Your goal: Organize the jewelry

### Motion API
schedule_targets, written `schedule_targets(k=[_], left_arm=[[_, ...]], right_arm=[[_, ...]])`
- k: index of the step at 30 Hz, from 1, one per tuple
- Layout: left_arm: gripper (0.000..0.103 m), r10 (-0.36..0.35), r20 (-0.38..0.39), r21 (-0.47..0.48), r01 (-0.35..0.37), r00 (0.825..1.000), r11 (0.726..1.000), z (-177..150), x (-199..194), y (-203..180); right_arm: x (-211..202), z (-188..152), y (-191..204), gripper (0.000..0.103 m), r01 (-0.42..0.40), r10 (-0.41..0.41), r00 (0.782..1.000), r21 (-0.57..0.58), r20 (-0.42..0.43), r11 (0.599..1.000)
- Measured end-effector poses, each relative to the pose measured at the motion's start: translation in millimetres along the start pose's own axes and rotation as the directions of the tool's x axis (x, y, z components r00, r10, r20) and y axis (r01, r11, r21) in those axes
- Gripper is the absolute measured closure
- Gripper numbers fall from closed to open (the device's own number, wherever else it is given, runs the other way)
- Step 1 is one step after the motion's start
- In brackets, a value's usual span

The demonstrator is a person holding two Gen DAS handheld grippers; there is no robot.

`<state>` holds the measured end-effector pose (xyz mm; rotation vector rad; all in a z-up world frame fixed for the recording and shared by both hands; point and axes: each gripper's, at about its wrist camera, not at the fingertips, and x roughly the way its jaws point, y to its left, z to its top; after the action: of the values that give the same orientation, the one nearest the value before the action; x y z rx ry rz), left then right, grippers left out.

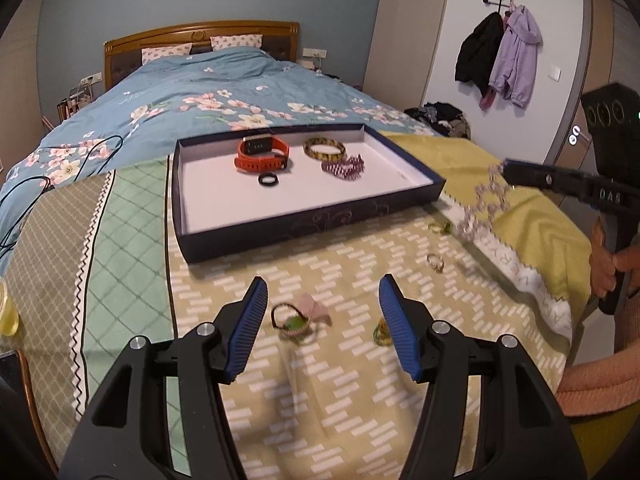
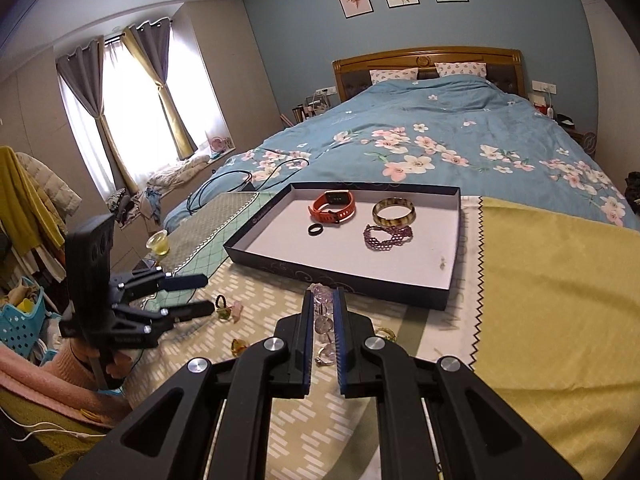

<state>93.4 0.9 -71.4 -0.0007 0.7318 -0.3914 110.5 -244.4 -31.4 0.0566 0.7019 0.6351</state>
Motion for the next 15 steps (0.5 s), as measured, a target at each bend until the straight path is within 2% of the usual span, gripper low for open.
schedule_targets(k=[13,15], left_arm=[[0.051,0.036,-0.082,-0.025,-0.038,0.996,0.999,-5.3,17.2,10.1],[0.054,0.03,-0.092,-0.023,-0.033,0.995,0.999,-5.6,20.0,10.7]], right_arm=[[15.0,-7.6,0.6,0.095,-0.036,0.037,0.999,0.028,-0.026,0.999],[17.3,-8.1,0.6,0.095,-0.042,0.043,0.999,0.032,-0.03,0.999]])
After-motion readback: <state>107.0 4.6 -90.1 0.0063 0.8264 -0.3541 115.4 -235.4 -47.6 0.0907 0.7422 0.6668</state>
